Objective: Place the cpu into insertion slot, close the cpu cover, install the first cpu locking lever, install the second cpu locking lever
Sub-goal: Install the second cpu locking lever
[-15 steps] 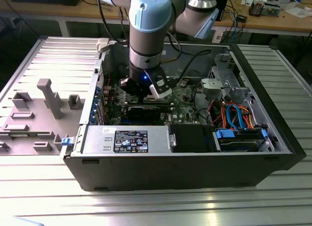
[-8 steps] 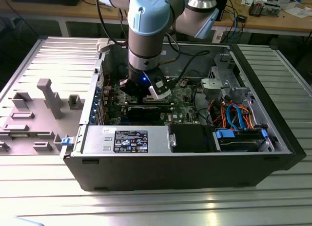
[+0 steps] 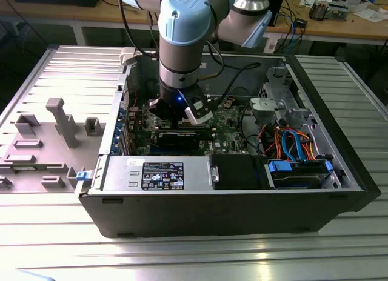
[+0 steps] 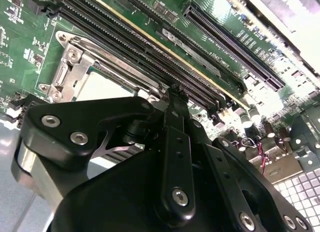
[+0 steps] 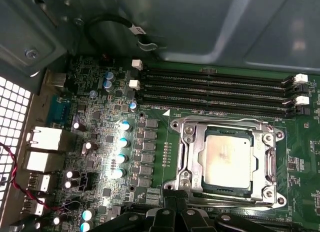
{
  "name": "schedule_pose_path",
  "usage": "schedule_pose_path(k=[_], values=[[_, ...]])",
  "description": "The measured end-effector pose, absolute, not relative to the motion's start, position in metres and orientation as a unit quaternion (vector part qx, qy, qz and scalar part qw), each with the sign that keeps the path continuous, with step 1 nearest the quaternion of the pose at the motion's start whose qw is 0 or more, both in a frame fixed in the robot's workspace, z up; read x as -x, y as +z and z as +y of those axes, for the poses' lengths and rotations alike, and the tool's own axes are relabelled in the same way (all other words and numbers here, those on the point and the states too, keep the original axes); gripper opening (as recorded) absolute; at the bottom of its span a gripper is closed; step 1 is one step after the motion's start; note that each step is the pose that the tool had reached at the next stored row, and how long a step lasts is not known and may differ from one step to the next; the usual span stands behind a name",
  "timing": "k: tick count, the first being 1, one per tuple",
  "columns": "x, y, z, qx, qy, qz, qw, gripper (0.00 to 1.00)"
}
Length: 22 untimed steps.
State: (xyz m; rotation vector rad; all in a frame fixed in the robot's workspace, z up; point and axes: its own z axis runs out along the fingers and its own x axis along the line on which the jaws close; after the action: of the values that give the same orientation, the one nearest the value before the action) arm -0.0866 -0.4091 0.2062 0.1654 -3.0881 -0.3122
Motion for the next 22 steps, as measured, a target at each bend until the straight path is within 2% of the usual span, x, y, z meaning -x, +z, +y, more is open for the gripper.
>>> schedule_pose_path(k=[14,22], values=[[0.0879,0.2008,-0.4091,-0.053,-0.118,-0.991,0.015,0.11],[0.0883,0.1997,-0.4091,-0.053,-0.116,-0.992,0.015,0.11]])
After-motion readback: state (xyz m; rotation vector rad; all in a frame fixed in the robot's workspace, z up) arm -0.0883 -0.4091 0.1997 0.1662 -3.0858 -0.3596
